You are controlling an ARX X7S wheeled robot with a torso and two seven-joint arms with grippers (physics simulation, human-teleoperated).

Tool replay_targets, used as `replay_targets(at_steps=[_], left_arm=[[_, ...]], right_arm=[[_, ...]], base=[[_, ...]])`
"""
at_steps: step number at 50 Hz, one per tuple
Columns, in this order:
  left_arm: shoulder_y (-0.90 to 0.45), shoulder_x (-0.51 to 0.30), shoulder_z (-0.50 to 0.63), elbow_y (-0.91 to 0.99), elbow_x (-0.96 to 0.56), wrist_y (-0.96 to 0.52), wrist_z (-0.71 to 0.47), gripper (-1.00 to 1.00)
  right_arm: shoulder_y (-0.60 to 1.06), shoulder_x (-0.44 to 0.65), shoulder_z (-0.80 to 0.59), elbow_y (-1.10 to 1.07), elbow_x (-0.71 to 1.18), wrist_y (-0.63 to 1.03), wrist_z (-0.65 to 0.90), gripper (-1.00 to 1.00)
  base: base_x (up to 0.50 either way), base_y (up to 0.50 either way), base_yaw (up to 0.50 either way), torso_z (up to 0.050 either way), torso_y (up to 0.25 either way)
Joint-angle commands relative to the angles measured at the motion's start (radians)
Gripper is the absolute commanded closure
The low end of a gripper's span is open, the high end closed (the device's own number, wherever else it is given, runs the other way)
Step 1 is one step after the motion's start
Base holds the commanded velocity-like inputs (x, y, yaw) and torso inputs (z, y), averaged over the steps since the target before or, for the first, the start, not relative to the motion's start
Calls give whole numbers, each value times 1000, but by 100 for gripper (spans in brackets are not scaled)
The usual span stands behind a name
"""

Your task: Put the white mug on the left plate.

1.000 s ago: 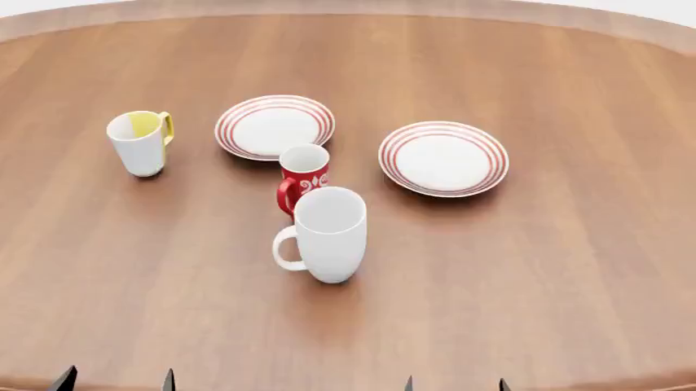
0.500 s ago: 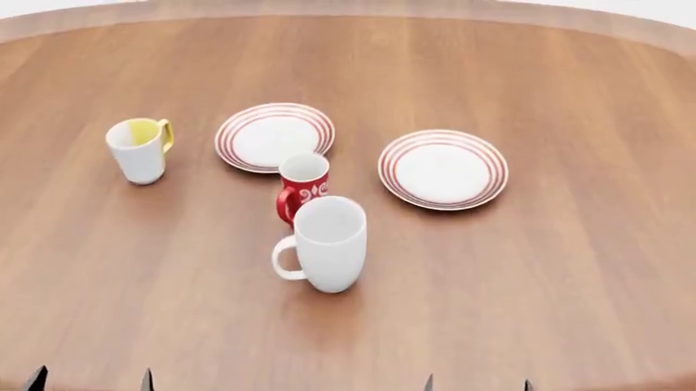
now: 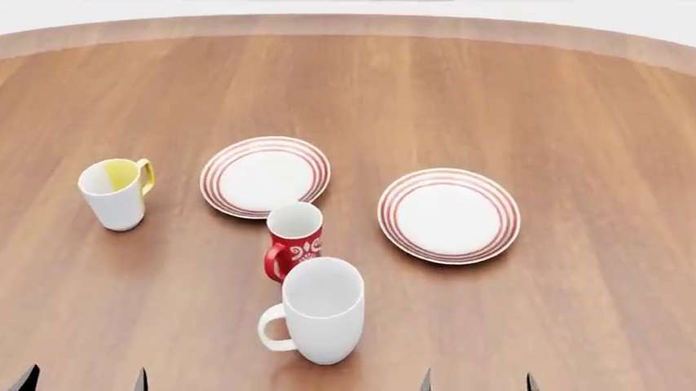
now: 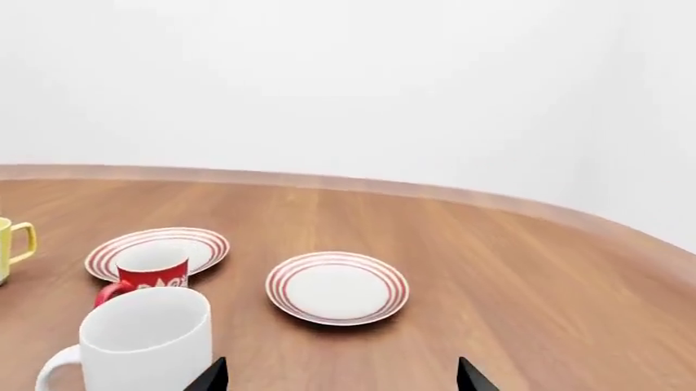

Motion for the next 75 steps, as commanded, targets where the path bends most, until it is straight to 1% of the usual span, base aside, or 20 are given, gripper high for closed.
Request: replay_targets(at_steps=[1, 23, 69, 75], left_arm=[[-9, -14, 15, -22, -9, 12, -13, -100], [-9, -34, 36, -24, -18, 21, -33, -100], [-18, -64, 74, -44, -36, 42, -67, -100], [-10, -74, 87, -42, -29, 65, -62, -100]], right_arm=[[7, 11, -19, 9, 5, -3, 12, -100], [9, 26, -40, 45, 29, -35, 25, -100], [22, 54, -73, 46, 52, -26, 59, -100], [20, 58, -75, 52, 49, -37, 67, -100]], base=[[398, 0, 0, 0, 0], [403, 0, 0, 0, 0], [404, 0, 0, 0, 0], [53, 0, 0, 0, 0]])
